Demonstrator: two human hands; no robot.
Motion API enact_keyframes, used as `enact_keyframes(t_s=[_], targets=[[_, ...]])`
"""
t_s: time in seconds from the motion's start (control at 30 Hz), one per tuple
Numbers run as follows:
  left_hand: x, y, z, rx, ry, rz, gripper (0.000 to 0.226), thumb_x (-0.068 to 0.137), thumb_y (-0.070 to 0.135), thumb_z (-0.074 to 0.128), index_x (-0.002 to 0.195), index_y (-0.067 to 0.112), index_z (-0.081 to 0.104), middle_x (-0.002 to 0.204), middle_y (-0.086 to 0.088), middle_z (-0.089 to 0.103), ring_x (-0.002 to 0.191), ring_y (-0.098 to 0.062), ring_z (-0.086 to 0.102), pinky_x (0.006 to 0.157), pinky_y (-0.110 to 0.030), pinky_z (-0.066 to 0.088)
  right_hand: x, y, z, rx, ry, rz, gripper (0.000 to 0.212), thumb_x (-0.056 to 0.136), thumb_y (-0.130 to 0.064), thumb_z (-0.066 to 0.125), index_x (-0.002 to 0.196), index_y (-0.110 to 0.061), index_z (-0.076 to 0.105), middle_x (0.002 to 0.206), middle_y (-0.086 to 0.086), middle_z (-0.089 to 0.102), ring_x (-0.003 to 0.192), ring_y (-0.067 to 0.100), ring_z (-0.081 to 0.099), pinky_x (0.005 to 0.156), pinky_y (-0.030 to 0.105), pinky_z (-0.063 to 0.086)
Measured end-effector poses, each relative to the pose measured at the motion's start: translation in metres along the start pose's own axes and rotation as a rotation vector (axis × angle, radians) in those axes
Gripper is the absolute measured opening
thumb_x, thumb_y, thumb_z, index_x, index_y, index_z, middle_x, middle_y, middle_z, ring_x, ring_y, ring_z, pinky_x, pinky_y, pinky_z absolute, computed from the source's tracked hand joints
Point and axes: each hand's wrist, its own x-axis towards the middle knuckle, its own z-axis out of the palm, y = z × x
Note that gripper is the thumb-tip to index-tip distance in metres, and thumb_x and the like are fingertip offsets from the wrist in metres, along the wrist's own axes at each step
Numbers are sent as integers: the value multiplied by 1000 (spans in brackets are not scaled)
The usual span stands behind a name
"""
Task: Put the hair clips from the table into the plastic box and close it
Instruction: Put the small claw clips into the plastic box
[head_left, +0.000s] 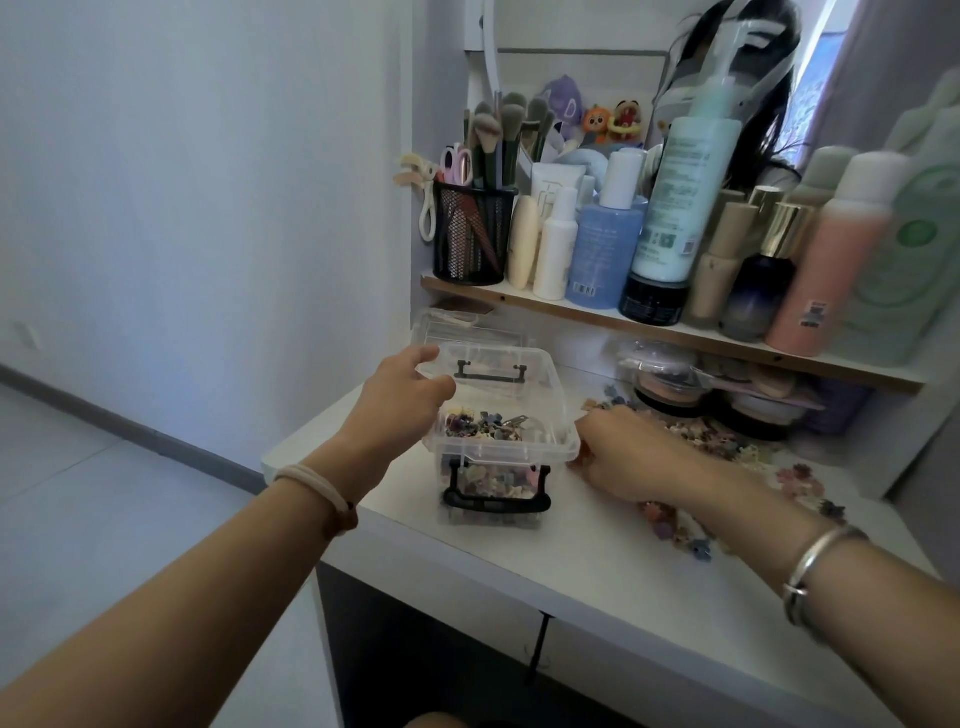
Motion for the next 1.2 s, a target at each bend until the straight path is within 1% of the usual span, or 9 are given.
enact_keyframes(t_s=[0.23,0.33,0.47,0.6,0.7,0.8,0.93,1.1,1.2], targets=[[0,0,0,-3,-6,15,46,91,11,47,137,13,41,110,-13,55,94,-24,52,86,-33,40,1,6,-6,135,103,16,22,84,0,53,96,-10,68,100,3,66,86,13,55,72,19,38],[1,0,1,-5,-7,18,47,91,10,47,137,13,41,106,-11,54,95,-25,52,86,-34,40,1,3,-27,545,325,45,12,82,-3,63,85,-14,68,79,-5,63,72,7,56,70,17,48],[2,0,1,-6,-6,18,47,91,10,48,137,13,41,105,-11,55,93,-25,53,86,-35,41,-4,-7,-60,1092,259,-130,8,80,-10,67,83,-18,67,92,-2,68,78,8,65,70,18,57],[2,1,2,-8,-10,22,47,91,11,47,137,13,41,104,-11,55,92,-25,52,84,-32,40,4,9,-55,837,286,11,13,86,-11,62,82,-24,63,86,-6,64,78,10,62,69,19,53],[3,1,3,-8,-8,25,47,91,10,47,137,13,41,102,-11,54,90,-25,52,83,-32,40,10,21,-24,386,135,77,22,87,-11,60,107,-18,65,107,-3,63,90,8,54,81,20,42],[4,2,4,-7,-7,28,46,91,11,47,137,13,41,101,-10,53,90,-25,51,83,-32,39,15,22,-1,141,31,45,24,87,-16,58,110,-17,64,116,1,63,100,15,57,80,21,40],[6,2,4,3,-8,29,46,91,11,47,137,13,41,100,-10,54,89,-24,52,82,-32,40,23,22,7,125,50,19,19,86,-16,58,102,-16,68,106,1,68,93,18,61,77,27,48],[6,3,4,0,-18,26,46,92,11,47,138,13,40,105,-11,54,92,-25,52,85,-34,41,25,17,3,148,34,-58,12,85,-12,60,93,-12,69,78,-6,55,64,4,46,48,8,29],[6,3,4,-3,-18,28,46,92,11,46,138,13,40,105,-11,53,92,-24,51,85,-33,41,27,19,2,154,32,-48,11,84,-12,62,93,-12,69,75,-8,52,56,-2,41,41,6,30]])
